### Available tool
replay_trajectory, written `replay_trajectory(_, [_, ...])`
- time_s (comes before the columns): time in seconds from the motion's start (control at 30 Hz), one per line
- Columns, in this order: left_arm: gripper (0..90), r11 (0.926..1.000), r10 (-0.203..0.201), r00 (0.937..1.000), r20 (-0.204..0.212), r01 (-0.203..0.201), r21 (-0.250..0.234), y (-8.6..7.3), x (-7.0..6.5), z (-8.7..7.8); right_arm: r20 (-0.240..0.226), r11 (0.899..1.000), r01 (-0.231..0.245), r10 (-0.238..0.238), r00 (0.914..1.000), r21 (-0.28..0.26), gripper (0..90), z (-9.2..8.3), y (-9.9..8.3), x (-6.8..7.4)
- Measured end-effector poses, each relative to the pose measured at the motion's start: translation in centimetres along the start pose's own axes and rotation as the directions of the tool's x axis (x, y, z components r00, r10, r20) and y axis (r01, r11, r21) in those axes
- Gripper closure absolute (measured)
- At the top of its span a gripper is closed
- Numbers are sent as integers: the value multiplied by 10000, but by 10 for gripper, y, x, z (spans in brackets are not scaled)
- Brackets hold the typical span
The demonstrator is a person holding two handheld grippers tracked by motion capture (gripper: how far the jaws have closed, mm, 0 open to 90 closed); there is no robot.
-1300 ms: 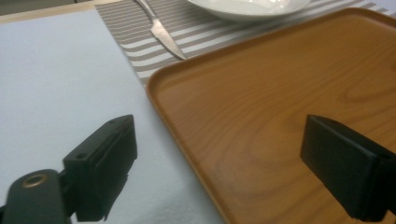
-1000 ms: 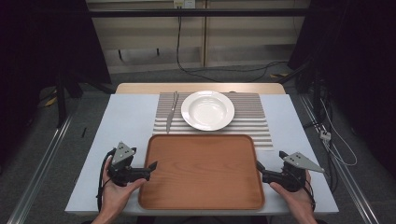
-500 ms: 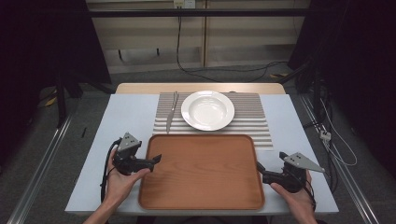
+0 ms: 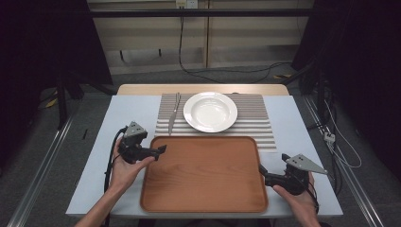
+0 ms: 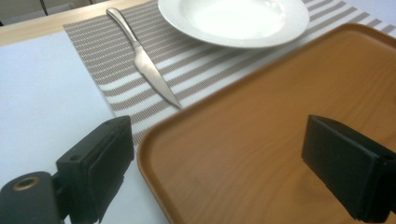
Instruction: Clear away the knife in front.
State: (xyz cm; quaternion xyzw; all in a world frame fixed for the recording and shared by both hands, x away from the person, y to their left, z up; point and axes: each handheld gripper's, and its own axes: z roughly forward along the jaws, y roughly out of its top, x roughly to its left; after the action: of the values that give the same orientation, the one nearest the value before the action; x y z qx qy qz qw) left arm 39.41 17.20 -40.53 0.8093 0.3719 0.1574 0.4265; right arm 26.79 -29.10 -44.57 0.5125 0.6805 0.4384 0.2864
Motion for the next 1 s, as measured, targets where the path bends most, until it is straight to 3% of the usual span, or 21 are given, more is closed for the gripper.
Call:
replay_trajectory(0.07, [86,10000,4,10000,21,-4,56,4,2,2,-26,10000,14,-14,10000,14,49,0,0,0])
replay_trajectory(0.17, [82,9983,-550,9983,207,547,184,9,3,8,-60,10000,-7,7,10000,6,49,0,0,-1])
replay_trajectory(0.2, [79,9981,-494,9986,200,486,367,10,5,10,-72,10000,-9,9,10000,9,50,0,0,-1])
replay_trajectory(0.37, [86,9980,-421,9990,-145,428,468,17,7,19,-91,10000,22,-22,10000,2,52,1,0,0])
replay_trajectory(0.47, [144,9956,-690,9957,-621,727,590,22,9,27,-125,10000,32,-32,9999,12,52,1,0,0])
replay_trajectory(0.63, [125,9934,-859,9930,-811,916,695,33,15,39,-114,10000,-79,79,9999,8,53,1,1,-1])
replay_trajectory(0.7, [112,9930,-678,9930,-963,766,904,40,17,41,-115,9999,-100,100,9999,32,53,1,0,-1])
replay_trajectory(0.77, [95,9943,-649,9928,-1006,729,773,46,19,42,-201,10000,-83,84,9998,36,53,2,0,-1])
replay_trajectory(0.87, [92,9934,-222,9932,-1147,348,1088,57,25,46,-270,10000,-41,42,9996,43,53,2,1,-1])
replay_trajectory(0.93, [92,9937,-469,9929,-1092,575,959,62,29,49,-302,10000,-28,29,9995,22,53,2,1,-1])
replay_trajectory(1.0, [94,9929,-417,9929,-1117,537,1062,66,33,53,-306,10000,-27,27,9995,23,53,2,1,-1])
